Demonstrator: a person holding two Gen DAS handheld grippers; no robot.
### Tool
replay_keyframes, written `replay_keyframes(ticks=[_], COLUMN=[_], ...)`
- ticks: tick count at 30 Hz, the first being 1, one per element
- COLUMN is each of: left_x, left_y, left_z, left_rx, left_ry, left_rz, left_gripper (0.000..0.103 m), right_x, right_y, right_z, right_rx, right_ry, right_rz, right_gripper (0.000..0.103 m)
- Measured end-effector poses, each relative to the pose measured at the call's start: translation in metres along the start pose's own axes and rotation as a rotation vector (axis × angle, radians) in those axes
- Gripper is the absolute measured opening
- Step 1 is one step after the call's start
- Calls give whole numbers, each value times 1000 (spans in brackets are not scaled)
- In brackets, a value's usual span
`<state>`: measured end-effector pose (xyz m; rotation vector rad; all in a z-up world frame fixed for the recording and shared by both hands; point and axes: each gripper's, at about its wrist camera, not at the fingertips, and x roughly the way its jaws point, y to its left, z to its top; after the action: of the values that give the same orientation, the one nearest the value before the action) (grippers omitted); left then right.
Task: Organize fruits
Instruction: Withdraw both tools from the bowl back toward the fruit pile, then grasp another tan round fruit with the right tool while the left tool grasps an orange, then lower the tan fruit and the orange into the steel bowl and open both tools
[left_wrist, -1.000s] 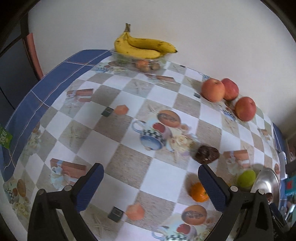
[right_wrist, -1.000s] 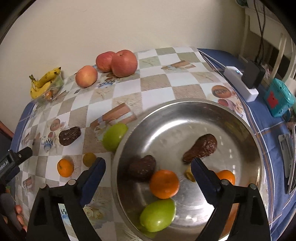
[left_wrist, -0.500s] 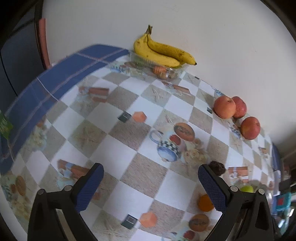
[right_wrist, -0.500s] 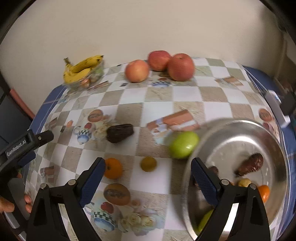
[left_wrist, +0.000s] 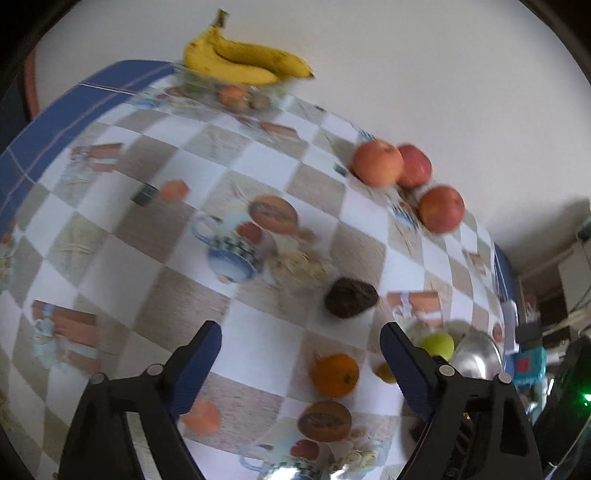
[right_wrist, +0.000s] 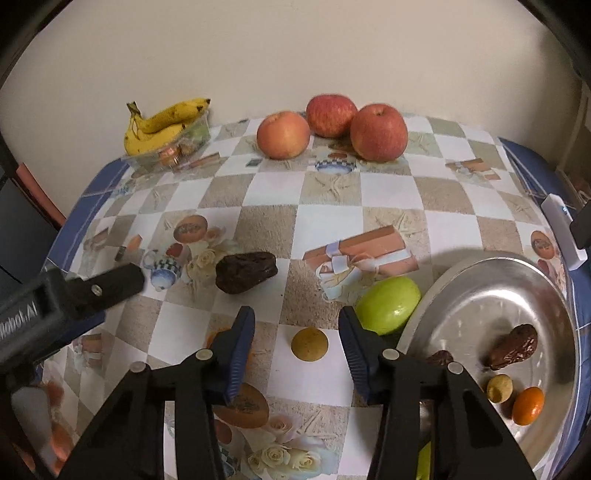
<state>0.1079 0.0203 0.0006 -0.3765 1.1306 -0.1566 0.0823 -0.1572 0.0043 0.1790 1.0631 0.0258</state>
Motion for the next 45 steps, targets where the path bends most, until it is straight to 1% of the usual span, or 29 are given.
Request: replay_keyframes(ticks=[2,4,6,8,10,11,12,16,17,19,24,28,33,35,39,43,45], left_x=[7,15,23,30,35,37,41,47,48,49,46,41,27,22,11,4,3], left_y=[-3,-7,-11,-15,-16,-16,-17,-16,-15,-14,-15,-10,-8,-10,-15,-21,-24], left_z=[-2,-5,-9,-12,-16,-17,-19,-23,-23,-24,-25,-22,-17,-15,-13,-13,-15], left_rx=[-1,1,15,28,34,34,33,25,22,9,16,-8,-4,0,14,29,39], left_ry=[26,54,82,104,121,129,143,169,175,190,187,175,126,109,74,52,46], left_rz=[-25,-44,-47,-43,-48,-54,-60,-67,-68,-92,-87,-84,-72,-74,-78,-76,-65], left_gripper=[83,83,73,70,70,67,61,50,42,37,36,36,36,36,36,36,36], right_x=[7,14,20,26,31,32,33,36,36,35,33,28,14,9,-2,-11,-16], right_y=[0,-1,-2,-3,-3,-3,-3,-5,-6,-6,-7,-6,-7,-8,-12,-16,-21], right_z=[-2,-4,-7,-10,-13,-14,-14,-16,-17,-17,-19,-19,-20,-19,-19,-18,-17], right_rx=[-1,-2,-1,-2,-5,-8,-9,-3,-1,-4,4,-2,3,8,15,25,43], right_ry=[19,35,53,69,81,85,87,92,92,90,93,93,84,77,69,64,50], right_rz=[-2,-8,-14,-21,-27,-30,-33,-35,-34,-36,-36,-42,-38,-29,-37,-50,-40], right_gripper=[41,41,40,39,38,36,35,30,29,29,29,29,29,29,29,29,29])
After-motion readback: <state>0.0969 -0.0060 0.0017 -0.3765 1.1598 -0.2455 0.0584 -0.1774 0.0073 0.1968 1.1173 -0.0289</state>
